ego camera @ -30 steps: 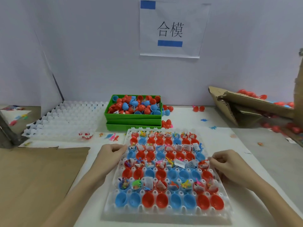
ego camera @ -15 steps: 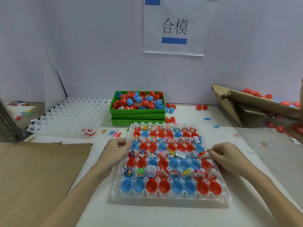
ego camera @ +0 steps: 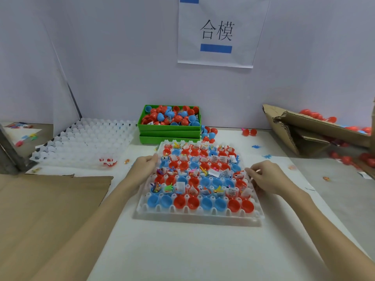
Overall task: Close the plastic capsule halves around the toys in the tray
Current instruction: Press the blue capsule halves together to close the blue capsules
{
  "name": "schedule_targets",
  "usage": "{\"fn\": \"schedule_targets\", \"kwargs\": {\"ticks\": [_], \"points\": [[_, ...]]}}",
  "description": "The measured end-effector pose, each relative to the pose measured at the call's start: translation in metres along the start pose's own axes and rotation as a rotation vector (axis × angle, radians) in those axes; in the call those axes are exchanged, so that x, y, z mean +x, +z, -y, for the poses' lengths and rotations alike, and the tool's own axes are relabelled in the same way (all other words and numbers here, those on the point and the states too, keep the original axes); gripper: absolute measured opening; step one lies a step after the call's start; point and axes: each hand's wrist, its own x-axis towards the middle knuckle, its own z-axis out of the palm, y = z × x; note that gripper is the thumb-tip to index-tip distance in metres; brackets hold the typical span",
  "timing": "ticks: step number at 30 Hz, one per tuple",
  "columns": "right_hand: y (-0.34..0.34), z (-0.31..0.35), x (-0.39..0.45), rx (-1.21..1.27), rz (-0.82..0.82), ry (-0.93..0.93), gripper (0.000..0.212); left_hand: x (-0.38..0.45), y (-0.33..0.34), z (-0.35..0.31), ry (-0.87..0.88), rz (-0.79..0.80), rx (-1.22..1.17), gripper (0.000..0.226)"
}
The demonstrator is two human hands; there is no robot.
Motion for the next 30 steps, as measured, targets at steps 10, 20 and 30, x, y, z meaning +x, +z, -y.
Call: {"fn": "schedule_targets", "kwargs": {"ticks": [10,20,30], "points": [[0.011,0.031,0.006,0.326,-0.529,-0.150,0.030,0.019,0.008,0.020,0.205,-0.368,-0.003,0.033],[0.021,0.056,-0.034,0.287,-0.523,-0.488,0.008,0.013,0.009,0.013,0.618,-0.493,0.116,0.018],[0.027,0.051,-0.034,0.279,-0.481,-0.607,0.017,0.007,-0.003,0.010,0.462,-0.257,0.031,0.018]]}}
